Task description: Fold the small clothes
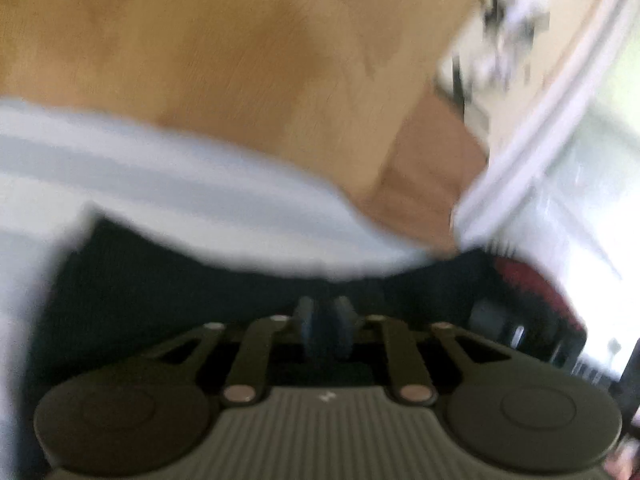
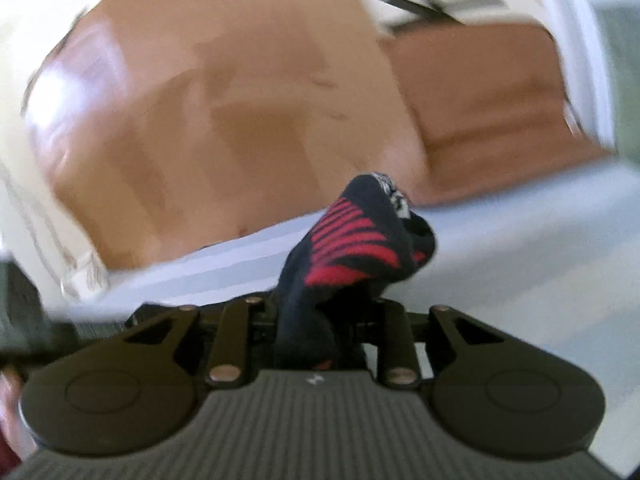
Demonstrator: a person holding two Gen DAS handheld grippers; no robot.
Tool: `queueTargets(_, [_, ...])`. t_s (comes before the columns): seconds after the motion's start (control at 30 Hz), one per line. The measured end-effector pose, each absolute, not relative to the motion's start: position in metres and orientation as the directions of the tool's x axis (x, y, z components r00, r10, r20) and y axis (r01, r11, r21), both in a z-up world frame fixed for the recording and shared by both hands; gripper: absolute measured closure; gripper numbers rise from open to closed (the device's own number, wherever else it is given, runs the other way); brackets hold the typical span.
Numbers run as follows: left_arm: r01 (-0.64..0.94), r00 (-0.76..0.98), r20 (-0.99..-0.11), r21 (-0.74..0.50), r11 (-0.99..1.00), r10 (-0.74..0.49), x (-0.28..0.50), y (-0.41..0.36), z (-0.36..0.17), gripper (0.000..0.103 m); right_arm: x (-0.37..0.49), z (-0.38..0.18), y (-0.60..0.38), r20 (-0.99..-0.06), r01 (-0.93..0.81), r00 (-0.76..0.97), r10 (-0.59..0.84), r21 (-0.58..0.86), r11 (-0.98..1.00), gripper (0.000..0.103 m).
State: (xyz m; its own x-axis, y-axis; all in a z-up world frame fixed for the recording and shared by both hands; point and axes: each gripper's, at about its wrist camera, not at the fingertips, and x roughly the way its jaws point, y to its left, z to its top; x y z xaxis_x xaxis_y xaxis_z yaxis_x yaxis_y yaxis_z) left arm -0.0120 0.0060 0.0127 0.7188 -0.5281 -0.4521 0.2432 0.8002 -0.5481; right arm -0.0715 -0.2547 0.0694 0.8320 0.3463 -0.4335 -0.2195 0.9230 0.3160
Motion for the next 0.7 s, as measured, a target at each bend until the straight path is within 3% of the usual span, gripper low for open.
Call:
queueTargets(0.07, [0.216, 0.792, -0.366, -0.58, 0.786, -0.488, -0.025, 0.039, 0.03, 0.07, -0.076, 0.078, -0.229, -0.43, -0.289, 0.834, 0.345, 0.193, 0.938, 0.074])
queueTargets(0.2, [0.175, 0.867, -0.271, -0.62, 0.765, -0.419, -0.05, 0.093, 0.053, 0.059, -0.084, 0.082, -0.161, -0.434, -0.456, 0.814, 0.387, -0.065, 0.887, 0.074])
queueTargets(0.27, [0.163, 0.882, -0.259, -0.617, 0.77, -0.395, -0.058, 0.107, 0.056, 0.054, -0.09, 0.076, -0.128, -0.466, -0.539, 0.781, 0.416, -0.164, 0.826, 0.072])
queueTargets(0.4, [0.135, 0.887, -0.284, -0.593, 0.794, -0.363, -0.064, 0.121, 0.052, 0.046, -0.094, 0.036, -0.07, -0.617, -0.714, 0.646, 0.449, -0.28, 0.642, 0.052])
queueTargets(0.47, [0.113, 0.872, -0.317, -0.611, 0.783, -0.373, -0.058, 0.125, 0.047, 0.046, -0.103, 0.028, -0.064, -0.595, -0.712, 0.672, 0.442, -0.354, 0.606, 0.048])
queueTargets(0.57, [0.132, 0.852, -0.313, -0.648, 0.75, -0.42, -0.054, 0.123, 0.044, 0.046, -0.103, 0.047, -0.087, -0.594, -0.757, 0.599, 0.537, -0.201, 0.621, 0.037])
queueTargets(0.63, [0.191, 0.844, -0.277, -0.644, 0.741, -0.459, -0.06, 0.117, 0.048, 0.045, -0.105, 0.061, -0.108, -0.562, -0.784, 0.545, 0.623, -0.077, 0.616, 0.036])
queueTargets(0.7, [0.247, 0.839, -0.246, -0.622, 0.743, -0.485, -0.067, 0.108, 0.053, 0.037, -0.111, 0.072, -0.127, -0.524, -0.792, 0.533, 0.664, -0.033, 0.609, 0.036])
